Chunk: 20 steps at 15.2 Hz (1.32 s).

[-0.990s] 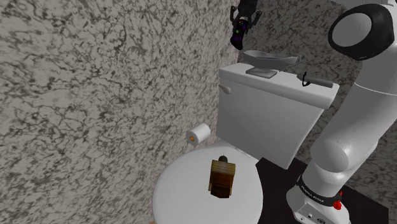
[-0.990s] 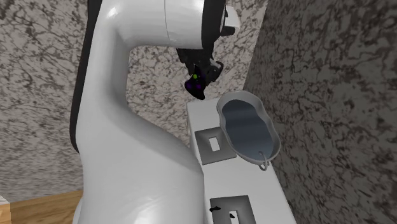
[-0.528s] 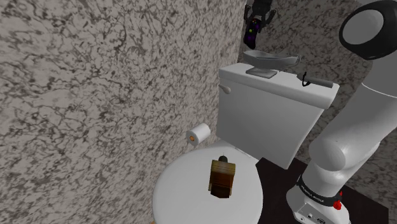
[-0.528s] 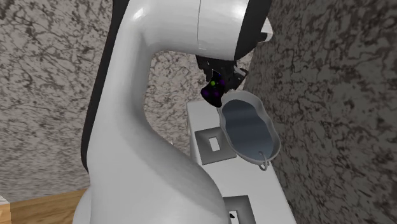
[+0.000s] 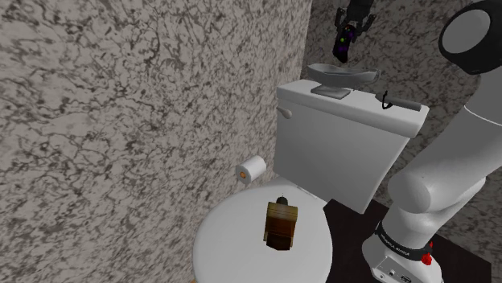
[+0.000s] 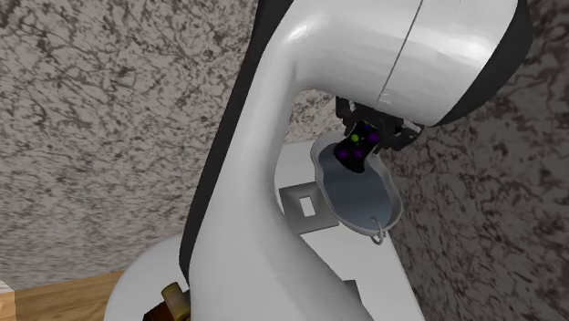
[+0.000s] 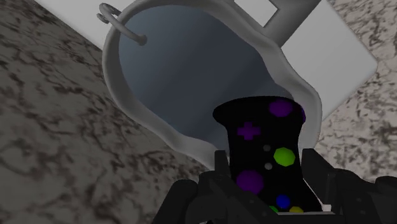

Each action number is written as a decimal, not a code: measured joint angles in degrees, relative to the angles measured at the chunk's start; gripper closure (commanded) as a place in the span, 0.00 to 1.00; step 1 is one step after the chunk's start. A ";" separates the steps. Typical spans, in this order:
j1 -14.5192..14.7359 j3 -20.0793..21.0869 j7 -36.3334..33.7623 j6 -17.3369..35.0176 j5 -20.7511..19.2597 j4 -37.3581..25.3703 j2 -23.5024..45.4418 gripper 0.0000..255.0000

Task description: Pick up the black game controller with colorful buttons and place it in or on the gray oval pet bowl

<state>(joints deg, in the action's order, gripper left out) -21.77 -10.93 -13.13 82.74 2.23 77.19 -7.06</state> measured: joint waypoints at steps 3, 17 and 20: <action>-0.32 -0.35 0.92 2.48 -0.27 4.43 -1.92 1.00; -0.36 0.35 0.97 11.85 -0.89 17.57 -6.90 1.00; -0.36 0.53 0.85 12.17 -0.87 18.03 -7.04 1.00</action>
<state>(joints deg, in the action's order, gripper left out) -22.13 -10.40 -12.29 94.91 1.36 95.23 -14.10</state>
